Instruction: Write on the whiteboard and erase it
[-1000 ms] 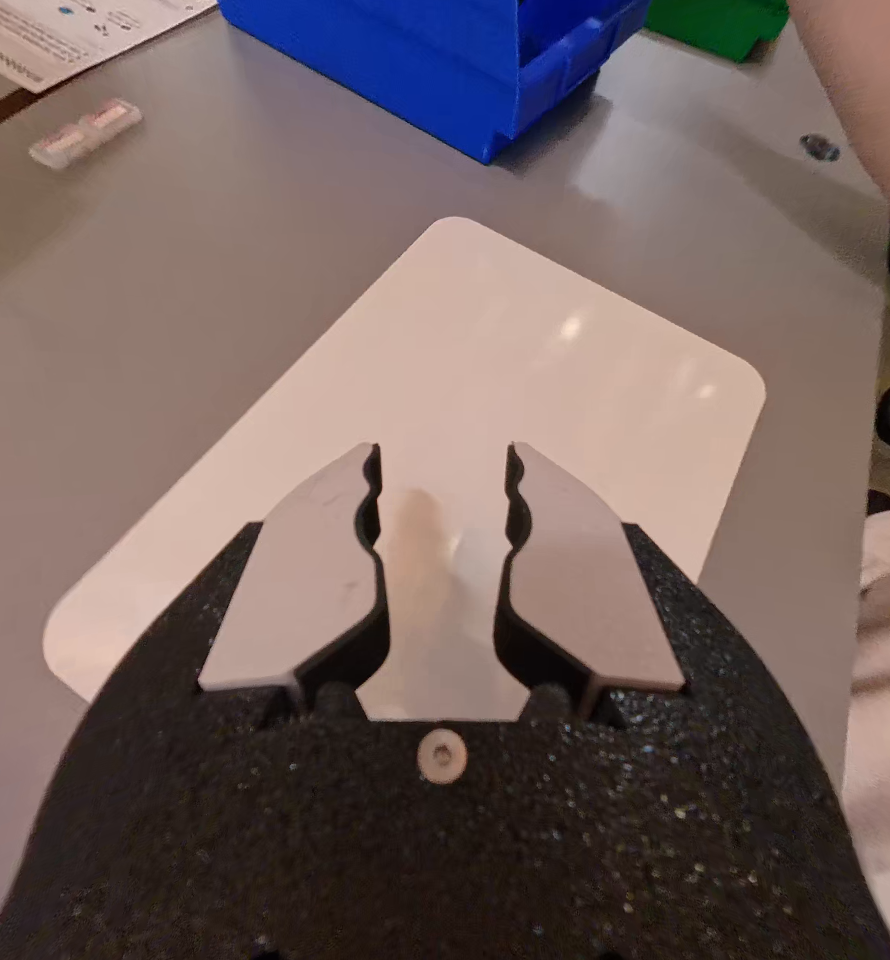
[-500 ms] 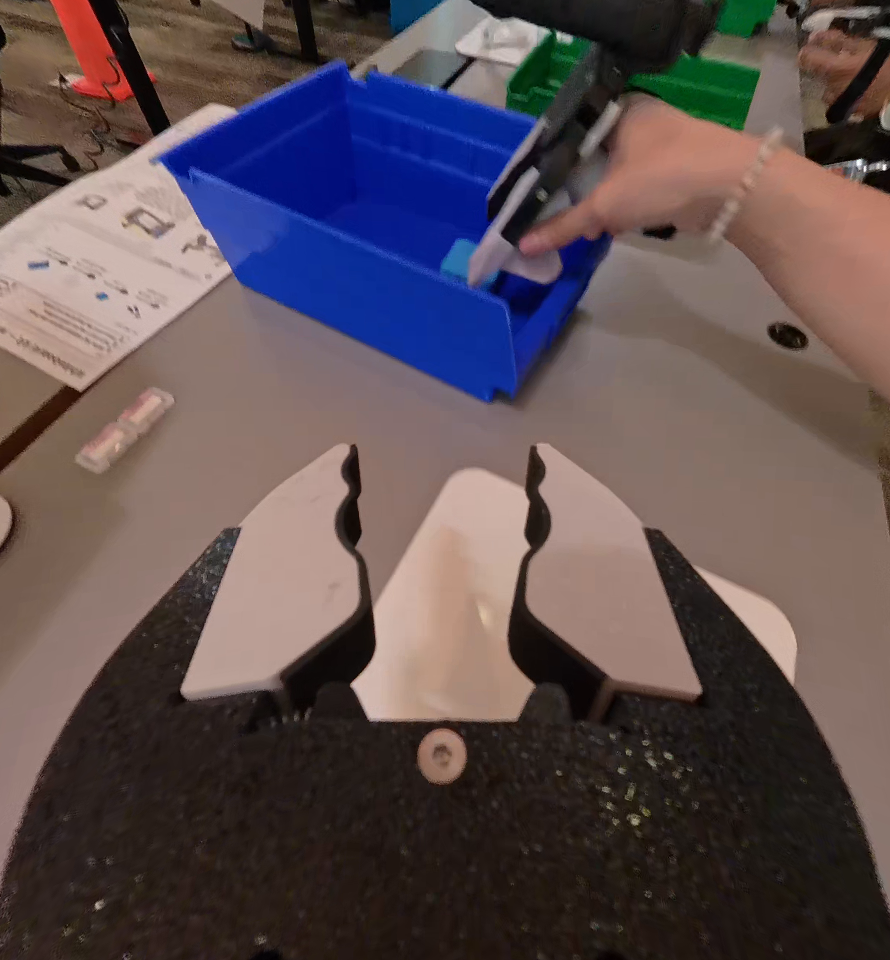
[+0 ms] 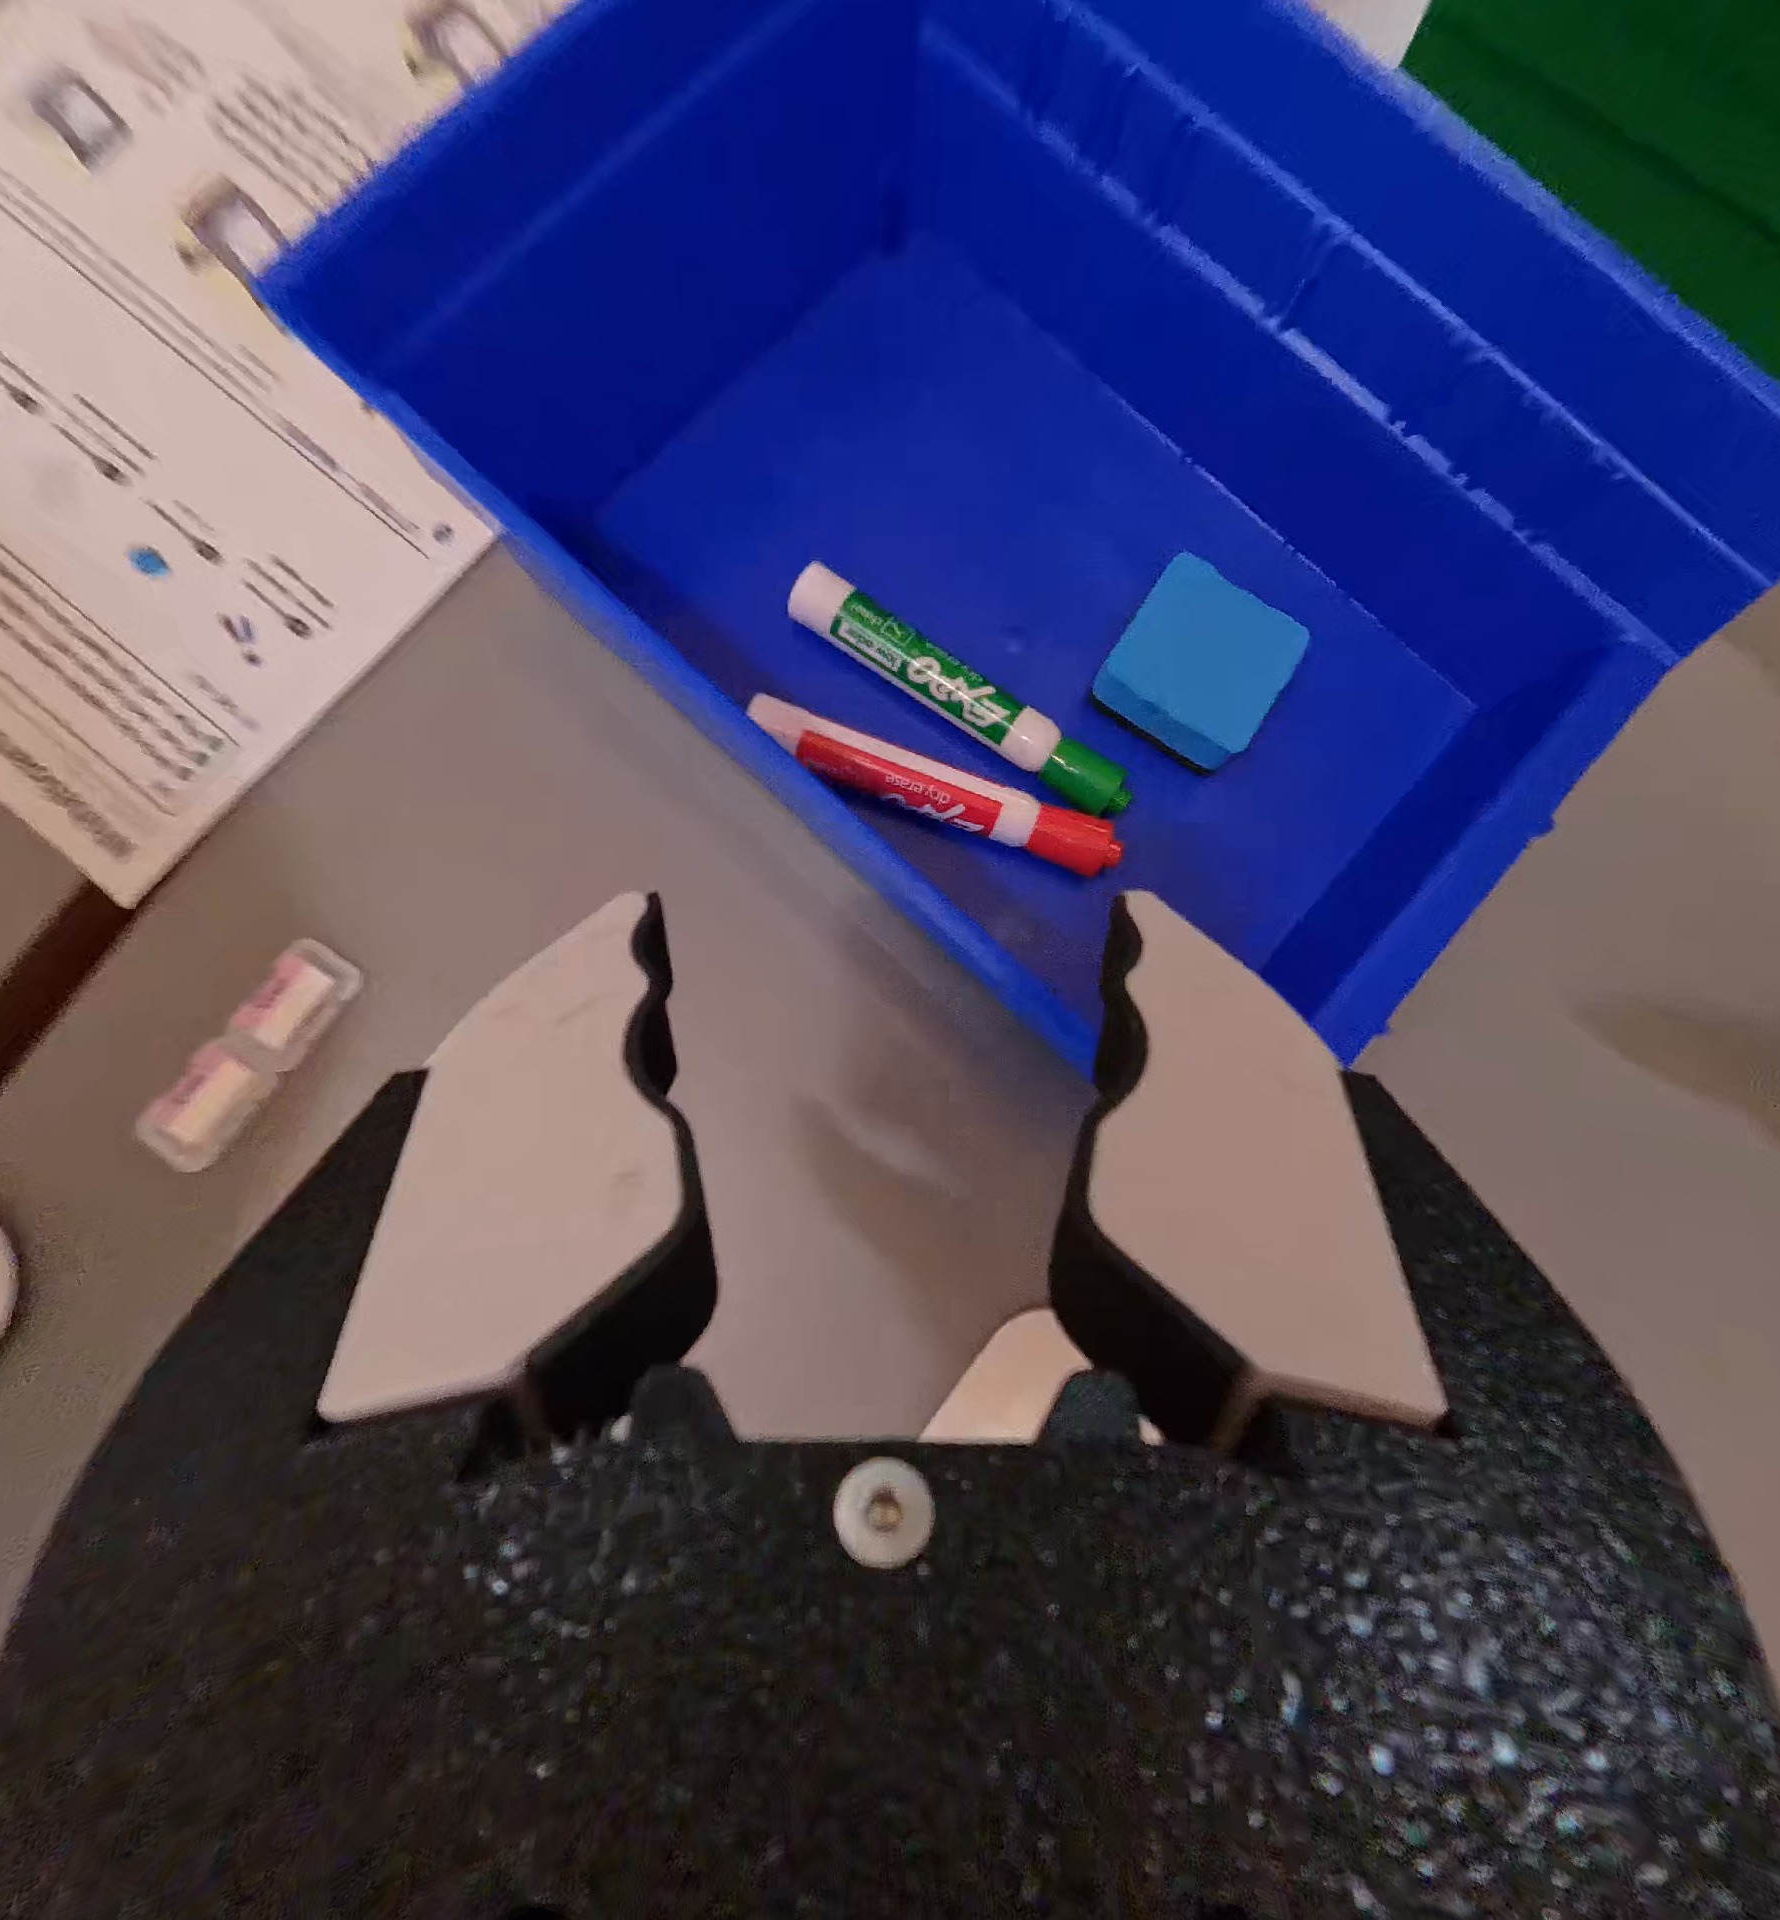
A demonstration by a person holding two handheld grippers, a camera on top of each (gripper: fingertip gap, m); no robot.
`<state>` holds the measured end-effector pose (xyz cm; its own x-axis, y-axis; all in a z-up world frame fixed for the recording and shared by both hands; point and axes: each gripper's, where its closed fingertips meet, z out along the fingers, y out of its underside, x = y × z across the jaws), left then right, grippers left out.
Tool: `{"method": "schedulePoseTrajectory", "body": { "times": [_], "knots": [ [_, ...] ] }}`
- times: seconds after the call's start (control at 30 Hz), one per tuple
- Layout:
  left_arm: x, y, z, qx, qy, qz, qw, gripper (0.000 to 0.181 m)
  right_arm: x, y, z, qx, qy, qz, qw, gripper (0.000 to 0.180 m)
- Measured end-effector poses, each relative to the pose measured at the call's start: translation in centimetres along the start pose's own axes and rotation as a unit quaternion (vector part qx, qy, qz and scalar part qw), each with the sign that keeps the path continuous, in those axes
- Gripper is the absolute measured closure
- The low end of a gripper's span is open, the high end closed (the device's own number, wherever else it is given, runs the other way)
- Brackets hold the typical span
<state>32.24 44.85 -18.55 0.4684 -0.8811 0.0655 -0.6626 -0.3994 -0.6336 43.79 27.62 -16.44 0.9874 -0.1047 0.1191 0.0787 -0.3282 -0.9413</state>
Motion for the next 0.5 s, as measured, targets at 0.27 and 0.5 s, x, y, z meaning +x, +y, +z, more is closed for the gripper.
{"method": "schedulePoseTrajectory", "body": {
  "times": [0.27, 0.5],
  "knots": [
    [-0.7, 0.8, 5.8, -0.107, 0.014, -0.133, 0.985, 0.095, -0.4, 2.8, -0.2, -0.015, -0.015, 0.032, 0.999, 0.057],
    [-0.4, 3.3, 8.2, -0.212, 0.017, -0.198, 0.957, 0.158, 0.4, 3.5, -0.6, -0.031, -0.011, 0.035, 0.999, 0.059]
  ]
}}
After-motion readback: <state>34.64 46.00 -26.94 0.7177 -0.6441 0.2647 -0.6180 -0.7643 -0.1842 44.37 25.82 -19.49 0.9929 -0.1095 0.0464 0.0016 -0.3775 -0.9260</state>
